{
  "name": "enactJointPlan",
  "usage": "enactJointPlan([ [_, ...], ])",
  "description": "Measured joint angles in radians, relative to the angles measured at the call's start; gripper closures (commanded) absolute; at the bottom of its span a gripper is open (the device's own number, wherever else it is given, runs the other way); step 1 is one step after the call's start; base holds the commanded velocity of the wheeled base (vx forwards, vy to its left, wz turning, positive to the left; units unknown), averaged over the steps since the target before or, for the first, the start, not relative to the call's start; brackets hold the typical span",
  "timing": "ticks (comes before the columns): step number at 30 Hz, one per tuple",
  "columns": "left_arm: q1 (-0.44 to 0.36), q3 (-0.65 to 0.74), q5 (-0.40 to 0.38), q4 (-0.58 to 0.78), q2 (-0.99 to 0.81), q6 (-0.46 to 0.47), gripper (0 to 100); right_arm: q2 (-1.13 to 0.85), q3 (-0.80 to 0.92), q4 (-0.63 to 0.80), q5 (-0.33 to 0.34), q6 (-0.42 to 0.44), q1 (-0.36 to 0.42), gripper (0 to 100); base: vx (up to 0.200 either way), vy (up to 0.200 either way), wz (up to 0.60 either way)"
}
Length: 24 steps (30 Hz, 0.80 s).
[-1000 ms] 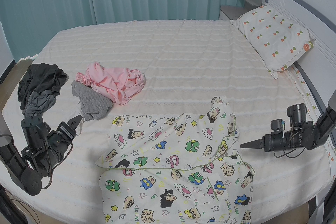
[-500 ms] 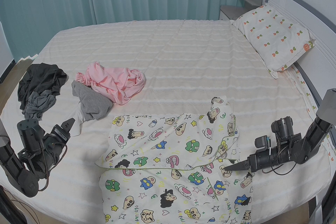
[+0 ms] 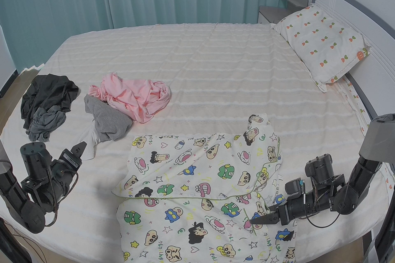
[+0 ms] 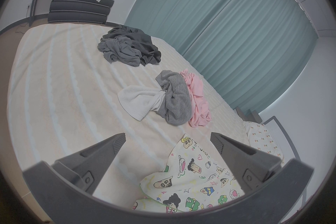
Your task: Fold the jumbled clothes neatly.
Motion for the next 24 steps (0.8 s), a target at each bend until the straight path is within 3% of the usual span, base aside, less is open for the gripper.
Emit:
enactJointPlan([
  [12,0.0,0.0,0.001,0.0,0.001,0.001,0,-0.129,0.024,-0.074,0.002,0.15,-0.084,0,0.0,0.0,0.0],
  [17,0.0,-0.001,0.001,0.0,0.002,0.001,0,-0.162,0.018,-0.077,0.003,0.164,-0.129,0,0.0,0.0,0.0],
  [24,0.0,-0.002,0.0,0.0,0.004,0.002,0,-0.057,-0.026,-0.079,-0.002,0.165,-0.185,0,0.0,0.0,0.0],
])
